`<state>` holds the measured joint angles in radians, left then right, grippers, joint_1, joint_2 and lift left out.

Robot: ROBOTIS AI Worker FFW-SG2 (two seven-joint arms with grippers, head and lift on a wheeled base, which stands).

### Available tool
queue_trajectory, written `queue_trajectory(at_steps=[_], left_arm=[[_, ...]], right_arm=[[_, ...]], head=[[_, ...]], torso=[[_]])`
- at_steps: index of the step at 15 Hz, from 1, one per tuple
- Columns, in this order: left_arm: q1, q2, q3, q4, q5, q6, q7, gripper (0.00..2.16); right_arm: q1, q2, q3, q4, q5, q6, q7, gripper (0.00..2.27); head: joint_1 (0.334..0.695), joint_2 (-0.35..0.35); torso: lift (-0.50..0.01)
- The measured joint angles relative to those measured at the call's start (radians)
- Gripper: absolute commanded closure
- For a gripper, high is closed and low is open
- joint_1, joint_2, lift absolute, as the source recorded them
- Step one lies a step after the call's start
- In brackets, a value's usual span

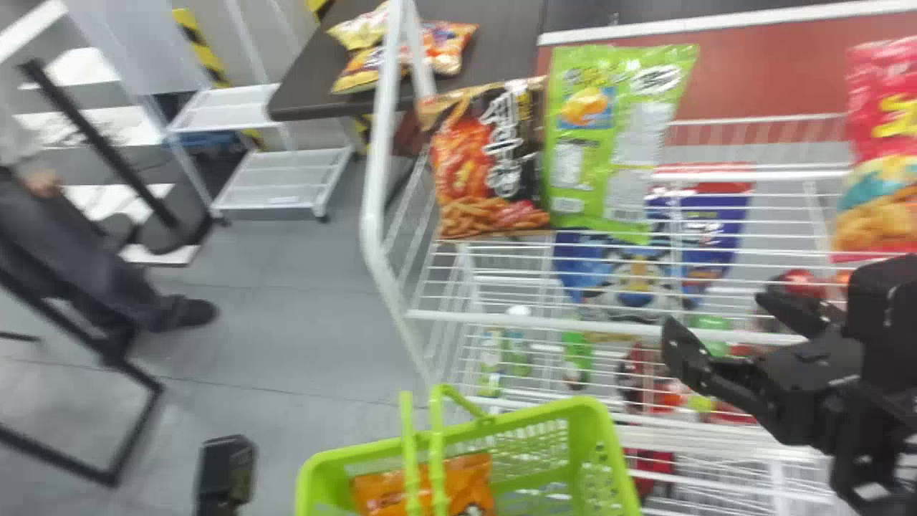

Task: Hold basket handle with left hand then pick Gamjakkang with right hand and place into basket

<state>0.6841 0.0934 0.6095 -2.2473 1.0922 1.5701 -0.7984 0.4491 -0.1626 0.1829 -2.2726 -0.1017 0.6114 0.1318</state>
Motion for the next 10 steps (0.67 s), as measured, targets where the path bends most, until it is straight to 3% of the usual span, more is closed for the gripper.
queue_trajectory(at_steps=[3,5,10], left_arm=[[0.000,0.000,-0.001,0.000,0.000,0.000,0.000,2.15],[0.000,0.000,-0.001,0.000,0.000,0.000,0.001,2.15],[0.000,0.000,-0.004,0.000,0.000,0.000,0.001,2.15]], right_arm=[[0.068,0.004,-0.096,0.141,-0.027,-0.339,-0.010,0.08],[0.116,0.014,-0.132,0.241,-0.037,-0.580,0.000,0.08],[0.211,0.028,-0.172,0.321,-0.062,-0.793,0.019,0.08]], head=[[0.695,-0.018],[0.695,-0.057],[0.695,-0.125]], torso=[[-0.018],[-0.018],[-0.018]])
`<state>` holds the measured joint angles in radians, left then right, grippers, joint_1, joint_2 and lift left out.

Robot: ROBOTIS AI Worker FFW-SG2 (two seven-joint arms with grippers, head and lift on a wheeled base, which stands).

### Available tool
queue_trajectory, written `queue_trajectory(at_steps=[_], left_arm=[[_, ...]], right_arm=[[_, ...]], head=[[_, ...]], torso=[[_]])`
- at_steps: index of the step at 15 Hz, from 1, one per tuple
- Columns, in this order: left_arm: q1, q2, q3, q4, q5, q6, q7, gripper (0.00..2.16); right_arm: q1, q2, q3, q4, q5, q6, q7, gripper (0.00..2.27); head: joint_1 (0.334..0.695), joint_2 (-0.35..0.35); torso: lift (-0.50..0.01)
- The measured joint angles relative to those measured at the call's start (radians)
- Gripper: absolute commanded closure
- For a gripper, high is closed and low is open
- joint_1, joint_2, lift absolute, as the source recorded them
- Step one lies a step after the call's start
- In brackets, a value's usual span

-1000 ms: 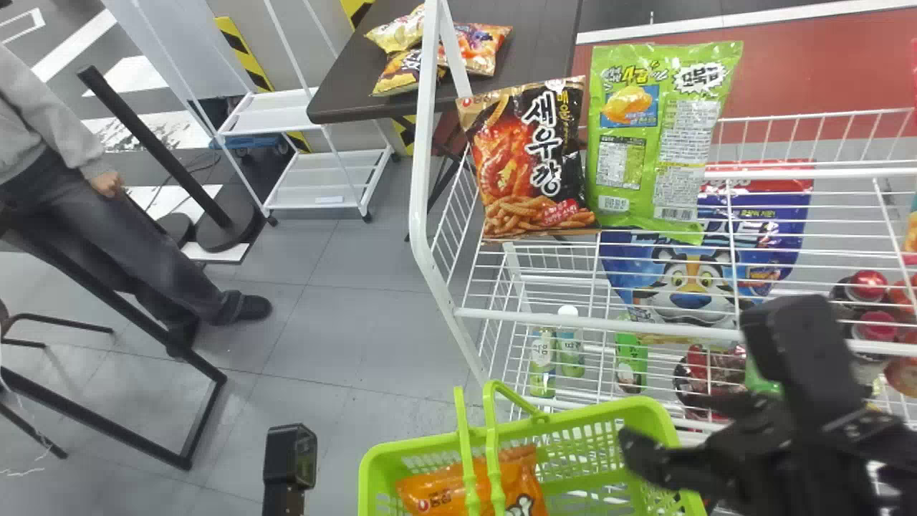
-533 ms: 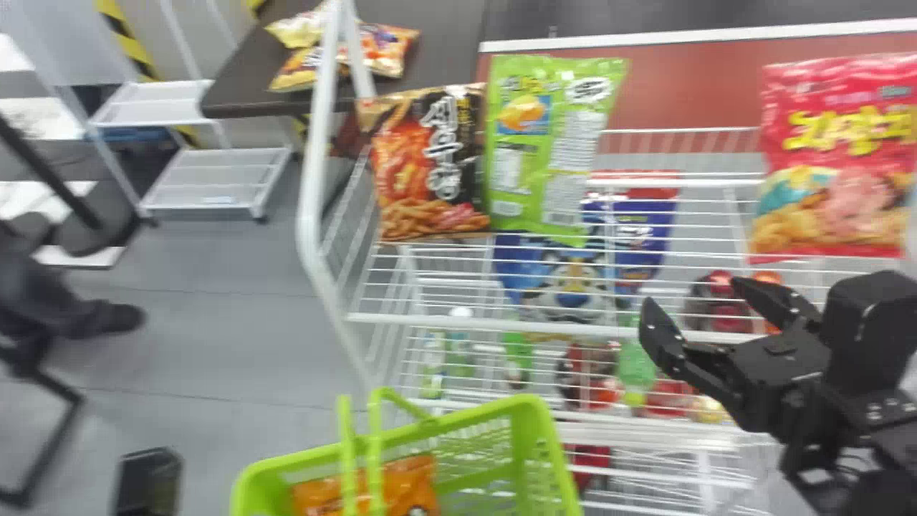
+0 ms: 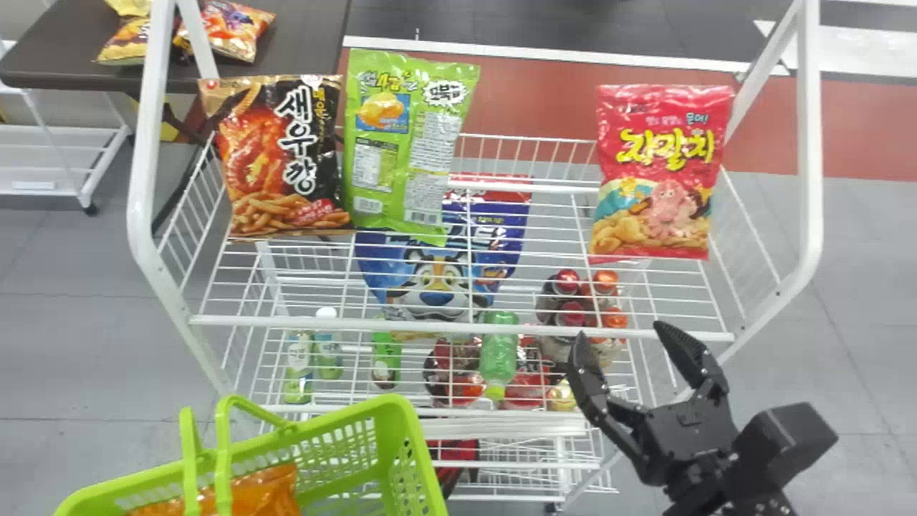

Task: Hold basket handle with left hand then pick Gamjakkang with right hand and place into basket

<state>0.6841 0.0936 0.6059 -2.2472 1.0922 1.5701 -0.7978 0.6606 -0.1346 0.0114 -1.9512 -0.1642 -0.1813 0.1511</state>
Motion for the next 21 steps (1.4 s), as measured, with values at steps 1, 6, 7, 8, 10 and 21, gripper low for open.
queue_trajectory(at_steps=[1,6,7,8,10,21], left_arm=[[0.000,0.000,-0.003,0.000,0.000,0.000,0.001,2.15],[0.000,0.000,-0.003,-0.001,0.000,0.000,0.003,2.15],[0.000,0.000,-0.002,0.000,0.000,0.000,0.003,2.15],[0.000,0.000,-0.002,0.000,0.000,0.000,0.003,2.15],[0.000,0.000,-0.002,-0.001,0.001,0.000,0.003,2.15],[0.005,-0.006,-0.002,-0.001,0.001,0.000,0.001,2.15]], right_arm=[[0.009,0.002,-0.002,0.005,-0.001,-0.018,0.010,0.08],[0.018,0.008,-0.005,0.019,-0.001,-0.040,0.014,0.08],[0.019,0.009,-0.005,0.019,-0.001,-0.042,0.014,0.08],[0.021,0.009,-0.005,0.019,-0.001,-0.044,0.014,0.08],[0.023,0.012,-0.005,0.019,-0.001,-0.051,0.017,0.08],[0.037,0.022,-0.005,0.018,-0.006,-0.075,0.019,0.08]], head=[[0.695,-0.127],[0.695,-0.134],[0.695,-0.133],[0.695,-0.133],[0.695,-0.133],[0.695,-0.136]], torso=[[-0.018],[-0.018],[-0.018],[-0.018],[-0.018],[-0.018]])
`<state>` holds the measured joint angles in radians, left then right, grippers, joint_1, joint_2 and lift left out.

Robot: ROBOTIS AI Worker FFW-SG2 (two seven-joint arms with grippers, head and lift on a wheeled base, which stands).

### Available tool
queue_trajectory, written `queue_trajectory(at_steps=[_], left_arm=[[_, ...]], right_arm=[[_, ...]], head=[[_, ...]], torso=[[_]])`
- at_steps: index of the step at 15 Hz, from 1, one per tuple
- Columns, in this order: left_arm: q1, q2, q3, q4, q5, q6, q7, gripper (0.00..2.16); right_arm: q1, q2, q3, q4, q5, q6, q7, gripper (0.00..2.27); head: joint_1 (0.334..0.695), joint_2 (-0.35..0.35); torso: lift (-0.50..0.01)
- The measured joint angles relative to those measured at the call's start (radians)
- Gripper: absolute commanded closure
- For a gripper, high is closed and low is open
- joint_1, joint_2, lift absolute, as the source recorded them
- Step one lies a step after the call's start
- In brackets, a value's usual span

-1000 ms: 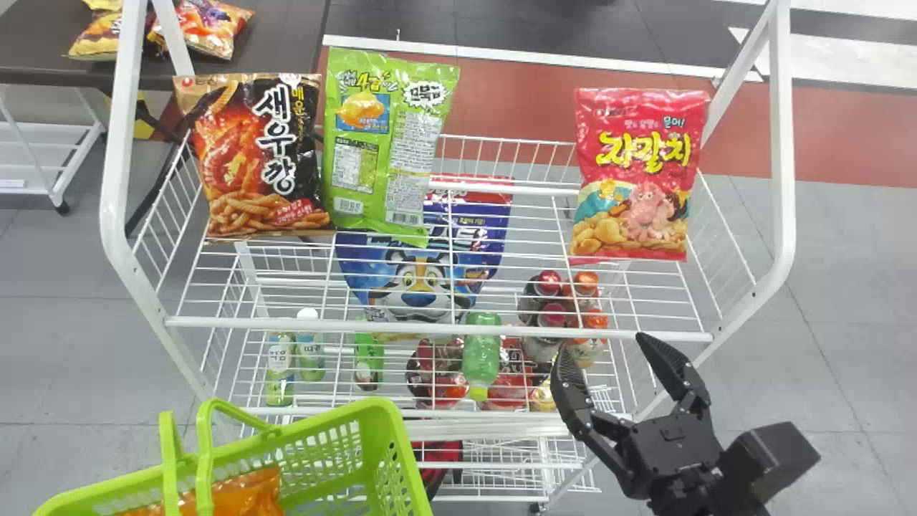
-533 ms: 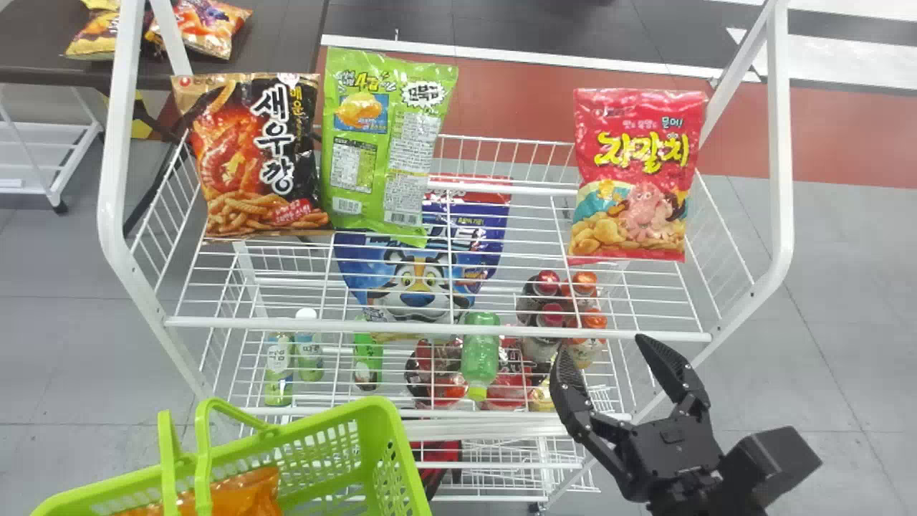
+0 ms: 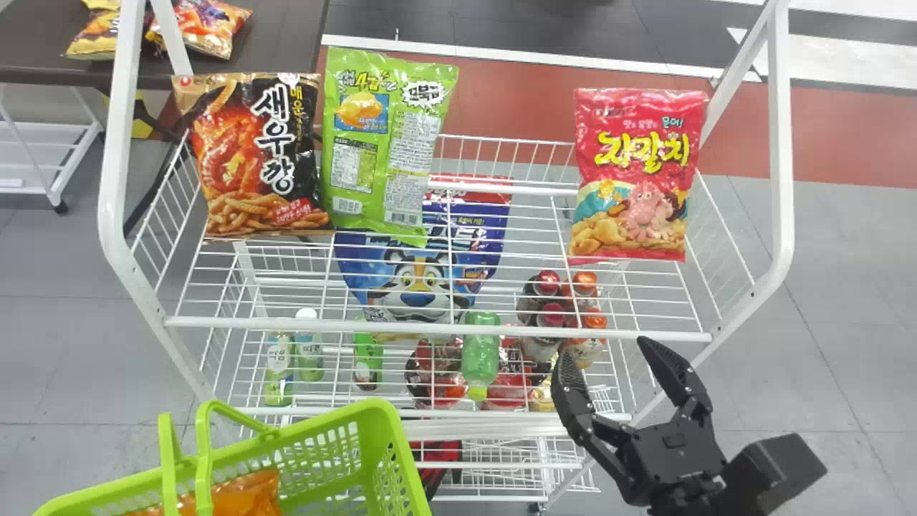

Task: Hold basket handle with left hand then pick Gamjakkang with right hand and place into basket

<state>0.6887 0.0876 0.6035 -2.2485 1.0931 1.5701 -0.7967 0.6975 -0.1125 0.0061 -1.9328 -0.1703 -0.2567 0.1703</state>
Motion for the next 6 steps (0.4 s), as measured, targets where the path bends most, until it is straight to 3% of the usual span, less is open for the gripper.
queue_trajectory(at_steps=[6], left_arm=[[0.002,-0.002,-0.001,0.000,0.000,0.000,-0.010,2.15]], right_arm=[[0.004,0.001,0.000,0.000,-0.001,-0.005,0.000,0.08]], head=[[0.695,-0.139]], torso=[[-0.018]])
